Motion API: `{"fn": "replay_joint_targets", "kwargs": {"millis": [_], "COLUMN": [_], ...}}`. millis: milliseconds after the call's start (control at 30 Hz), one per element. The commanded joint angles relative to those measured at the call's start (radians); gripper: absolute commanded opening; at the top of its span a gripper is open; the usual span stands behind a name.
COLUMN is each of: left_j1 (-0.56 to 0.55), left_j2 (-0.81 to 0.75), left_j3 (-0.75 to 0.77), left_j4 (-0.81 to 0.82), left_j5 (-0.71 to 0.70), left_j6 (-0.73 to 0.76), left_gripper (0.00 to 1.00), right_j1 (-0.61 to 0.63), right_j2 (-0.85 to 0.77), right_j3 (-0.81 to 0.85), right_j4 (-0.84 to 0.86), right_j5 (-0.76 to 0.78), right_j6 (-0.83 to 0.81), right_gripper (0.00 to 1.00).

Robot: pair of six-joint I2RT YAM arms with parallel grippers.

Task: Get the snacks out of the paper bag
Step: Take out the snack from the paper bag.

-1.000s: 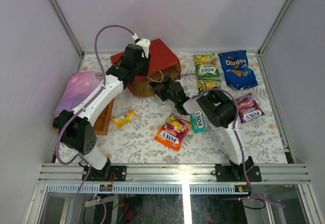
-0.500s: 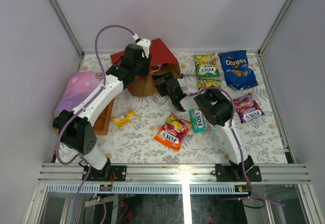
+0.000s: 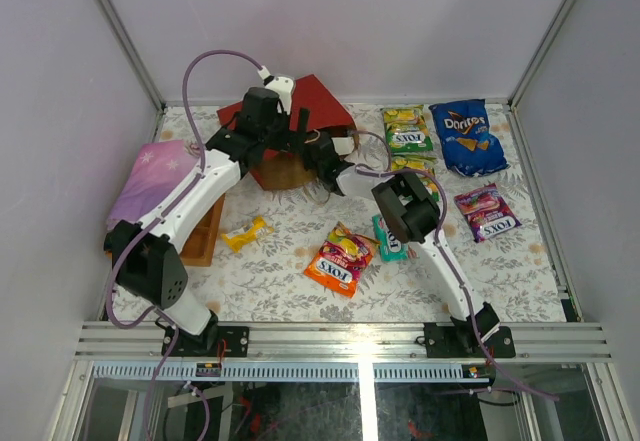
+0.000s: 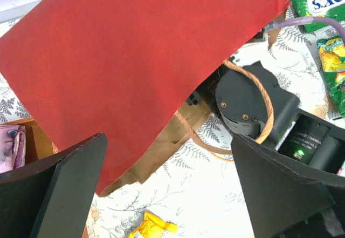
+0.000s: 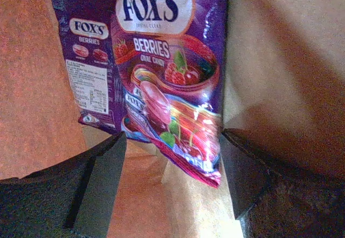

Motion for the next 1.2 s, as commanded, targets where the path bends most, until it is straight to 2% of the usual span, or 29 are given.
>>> {"fn": "replay_joint_targets", "kwargs": {"millis": [0, 300, 400, 600, 633, 667, 733, 833, 1000, 1167], "left_j1": [0.011, 0.023, 0.023, 0.023, 0.023, 0.023, 0.023, 0.024, 0.021, -0.008], "left_j2": [-0.053, -0.098, -0.108, -0.113, -0.116, -0.119, -0.123, -0.132, -0.133, -0.142], "left_j3": [-0.022, -0.055, -0.062, -0.066, -0.07, -0.074, -0.084, -0.13, -0.147, -0.154], "left_j4": [0.072, 0.11, 0.12, 0.124, 0.128, 0.134, 0.146, 0.194, 0.203, 0.222], "left_j5": [-0.023, -0.027, -0.014, -0.01, -0.01, -0.008, 0.014, 0.133, 0.211, 0.289], "left_j6": [0.0, -0.003, -0.009, -0.017, -0.018, -0.02, -0.014, 0.039, 0.094, 0.137], "left_gripper": [1.0, 1.0, 1.0, 1.0, 1.0, 1.0, 1.0, 1.0, 1.0, 1.0], "right_j1": [-0.007, -0.007, -0.013, -0.053, -0.061, -0.068, -0.072, -0.073, -0.07, -0.067], "right_j2": [0.063, 0.229, 0.27, 0.285, 0.272, 0.252, 0.175, 0.045, -0.185, -0.357], "right_j3": [0.153, 0.425, 0.486, 0.485, 0.461, 0.43, 0.325, 0.131, -0.221, -0.468], "right_j4": [-0.176, -0.273, -0.232, -0.124, -0.1, -0.08, -0.015, 0.106, 0.302, 0.39], "right_j5": [0.081, 0.089, 0.075, -0.008, -0.024, -0.035, -0.05, -0.075, -0.128, -0.16], "right_j6": [0.011, 0.016, -0.002, 0.001, 0.0, -0.003, -0.037, -0.076, -0.07, -0.069], "right_gripper": [0.77, 0.74, 0.55, 0.08, 0.01, 0.0, 0.0, 0.0, 0.0, 0.0]}}
